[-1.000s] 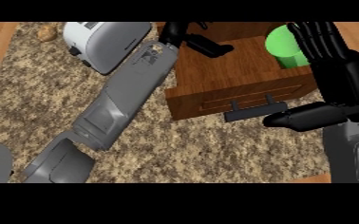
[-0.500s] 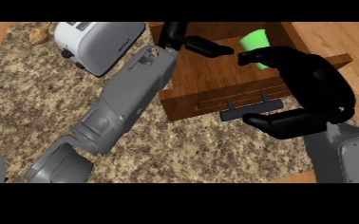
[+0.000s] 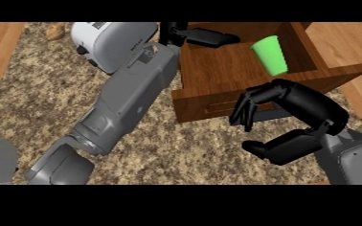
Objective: Pick up the cup, place it into the drawer and close the drawer
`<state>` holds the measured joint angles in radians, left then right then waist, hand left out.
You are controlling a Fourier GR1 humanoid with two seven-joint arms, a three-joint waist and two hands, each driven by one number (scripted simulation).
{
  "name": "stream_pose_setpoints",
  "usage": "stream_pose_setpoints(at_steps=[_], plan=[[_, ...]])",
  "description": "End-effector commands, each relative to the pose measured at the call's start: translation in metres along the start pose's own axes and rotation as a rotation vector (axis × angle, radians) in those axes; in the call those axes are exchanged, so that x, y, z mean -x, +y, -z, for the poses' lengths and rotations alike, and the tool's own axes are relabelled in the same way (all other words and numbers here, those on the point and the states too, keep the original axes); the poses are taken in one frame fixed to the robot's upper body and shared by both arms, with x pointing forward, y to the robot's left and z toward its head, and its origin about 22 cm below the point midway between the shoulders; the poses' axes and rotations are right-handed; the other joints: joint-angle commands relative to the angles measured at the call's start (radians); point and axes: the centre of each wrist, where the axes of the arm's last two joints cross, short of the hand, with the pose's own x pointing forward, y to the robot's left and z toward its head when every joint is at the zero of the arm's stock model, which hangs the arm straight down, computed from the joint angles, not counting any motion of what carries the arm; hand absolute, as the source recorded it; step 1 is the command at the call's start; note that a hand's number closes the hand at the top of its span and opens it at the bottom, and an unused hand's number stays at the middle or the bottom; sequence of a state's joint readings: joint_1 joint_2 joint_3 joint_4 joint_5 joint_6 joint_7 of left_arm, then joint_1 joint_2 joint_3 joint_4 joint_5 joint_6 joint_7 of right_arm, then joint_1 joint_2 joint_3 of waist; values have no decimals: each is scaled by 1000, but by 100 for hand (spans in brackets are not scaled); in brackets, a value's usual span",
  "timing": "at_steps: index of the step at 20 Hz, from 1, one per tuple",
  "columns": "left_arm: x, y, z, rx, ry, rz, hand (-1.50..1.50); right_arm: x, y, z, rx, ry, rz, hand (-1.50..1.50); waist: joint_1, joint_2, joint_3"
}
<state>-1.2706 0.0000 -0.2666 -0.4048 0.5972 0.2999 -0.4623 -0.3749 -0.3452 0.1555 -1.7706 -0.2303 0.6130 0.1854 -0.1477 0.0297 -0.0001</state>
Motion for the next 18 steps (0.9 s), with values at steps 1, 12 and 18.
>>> stream_pose_setpoints(at_steps=[1, 12, 18], plan=[[-2, 0, 2, -42, -1, -11, -150, 7, 8, -15, -34, 175, -114, -150, 46, -13, 1], [22, 17, -17, -56, -30, -136, -150, 95, 61, 11, -16, 422, -338, -150, 159, -23, 1], [44, 40, -40, -75, -29, -147, -150, 159, 35, 13, -70, 541, -369, 150, 205, -20, 2]])
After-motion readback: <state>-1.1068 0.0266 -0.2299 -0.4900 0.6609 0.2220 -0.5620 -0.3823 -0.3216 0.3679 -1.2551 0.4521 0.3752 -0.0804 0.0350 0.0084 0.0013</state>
